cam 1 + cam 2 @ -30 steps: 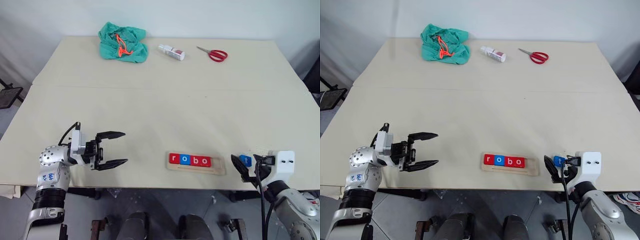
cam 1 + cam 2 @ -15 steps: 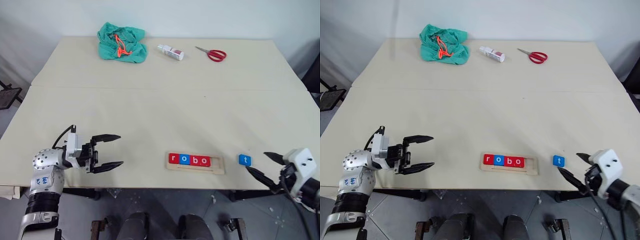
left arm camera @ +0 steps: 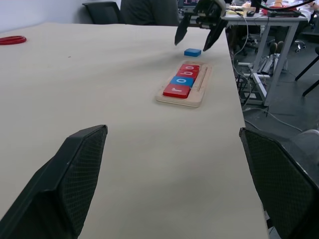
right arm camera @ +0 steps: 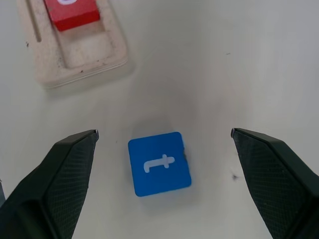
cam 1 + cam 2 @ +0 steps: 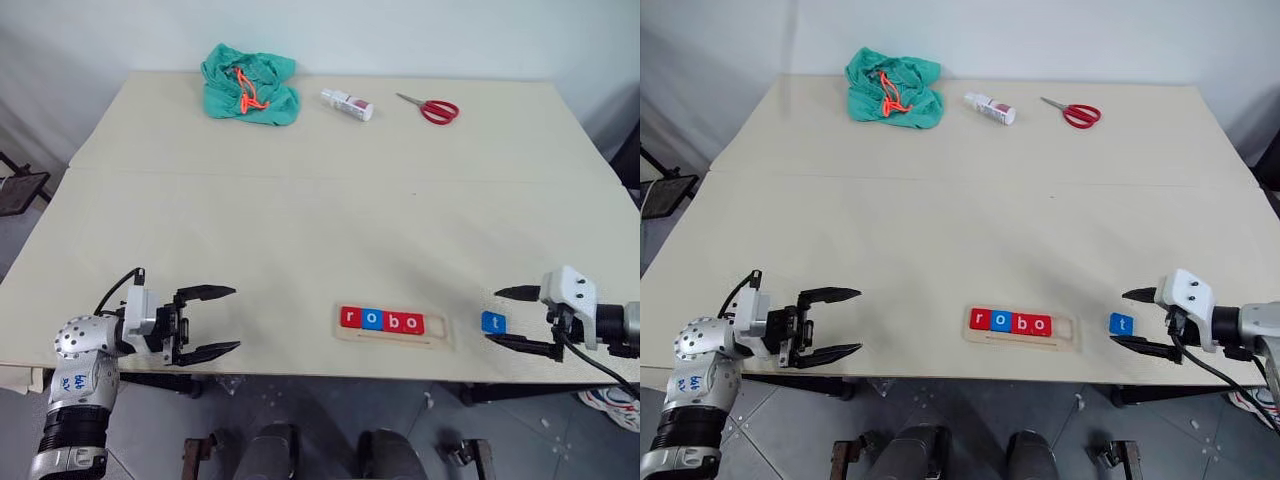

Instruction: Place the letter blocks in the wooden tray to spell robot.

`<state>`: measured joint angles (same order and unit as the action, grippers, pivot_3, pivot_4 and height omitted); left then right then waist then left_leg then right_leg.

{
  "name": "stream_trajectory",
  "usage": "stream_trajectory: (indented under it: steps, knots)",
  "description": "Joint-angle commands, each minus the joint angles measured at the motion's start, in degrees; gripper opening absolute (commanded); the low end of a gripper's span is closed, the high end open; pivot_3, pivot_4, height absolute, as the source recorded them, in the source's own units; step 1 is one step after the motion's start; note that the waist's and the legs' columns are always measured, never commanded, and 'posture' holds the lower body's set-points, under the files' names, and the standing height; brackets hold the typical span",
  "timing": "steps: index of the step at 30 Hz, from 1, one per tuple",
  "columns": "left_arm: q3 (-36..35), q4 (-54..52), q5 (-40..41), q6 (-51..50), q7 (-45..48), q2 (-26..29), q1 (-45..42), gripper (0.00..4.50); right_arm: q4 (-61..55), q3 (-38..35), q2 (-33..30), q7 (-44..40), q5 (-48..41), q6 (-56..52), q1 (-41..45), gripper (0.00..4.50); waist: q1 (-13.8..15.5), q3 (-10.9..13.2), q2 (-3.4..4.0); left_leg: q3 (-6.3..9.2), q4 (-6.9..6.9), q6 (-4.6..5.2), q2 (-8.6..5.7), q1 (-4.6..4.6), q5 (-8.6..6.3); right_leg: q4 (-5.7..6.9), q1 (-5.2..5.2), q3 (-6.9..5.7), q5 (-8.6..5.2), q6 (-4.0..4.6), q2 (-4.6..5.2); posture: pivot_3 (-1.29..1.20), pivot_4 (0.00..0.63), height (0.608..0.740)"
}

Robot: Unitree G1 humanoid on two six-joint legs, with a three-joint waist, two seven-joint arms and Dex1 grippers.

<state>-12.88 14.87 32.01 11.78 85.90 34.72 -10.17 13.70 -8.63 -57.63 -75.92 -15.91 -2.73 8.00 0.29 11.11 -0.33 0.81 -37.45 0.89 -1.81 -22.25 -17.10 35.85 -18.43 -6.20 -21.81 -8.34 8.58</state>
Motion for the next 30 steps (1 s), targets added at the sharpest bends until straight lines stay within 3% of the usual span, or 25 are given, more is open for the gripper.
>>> stream_trajectory:
  steps: [1,12,16,22,30]
  knots:
    - [-1.82,-3.39,2.01,-0.25,0.36,1.32,1.50,4.50,2.34,1.09,-1.26,-1.48,1.48,1.66,1.85,4.46,-0.09,0.00,0.00,-0.01,-0.01,0.00,0.00,0.00,0.00,0.00,0.00,0.01,0.00,0.00,0.00,0.00,0.150,0.740]
    - [-3.73,-3.14,3.13,-0.41,0.80,2.45,2.86,4.50,5.82,3.70,0.00,-1.08,3.31,1.76,5.71,4.46,-0.32,0.00,0.00,-0.02,-0.03,-0.01,0.03,0.02,0.00,0.00,0.00,0.01,0.00,0.00,-0.01,0.00,0.150,0.740]
    - [-3.83,-2.51,3.25,-0.22,1.61,2.78,2.46,4.50,5.82,4.01,-0.15,-1.16,3.18,0.72,6.04,3.57,-0.26,0.00,0.00,-0.02,-0.03,-0.01,0.03,0.01,0.00,0.00,0.00,0.00,0.00,0.00,-0.01,0.00,0.150,0.740]
    - [-3.59,-0.68,3.24,0.56,2.52,2.89,0.94,4.50,4.67,3.46,-0.07,-0.31,3.08,-0.09,5.76,1.48,-0.26,0.00,0.00,-0.02,-0.03,-0.01,0.03,0.01,0.00,0.00,0.00,0.00,0.00,0.00,-0.01,0.00,0.150,0.740]
    - [0.67,5.61,4.11,4.05,6.60,4.73,-3.27,4.50,-10.33,-0.61,0.12,3.21,-4.54,-12.40,6.22,1.46,-0.27,0.01,0.02,-0.02,-0.02,-0.01,0.03,0.01,0.00,0.02,-0.03,0.02,0.00,0.00,-0.01,0.00,0.150,0.740]
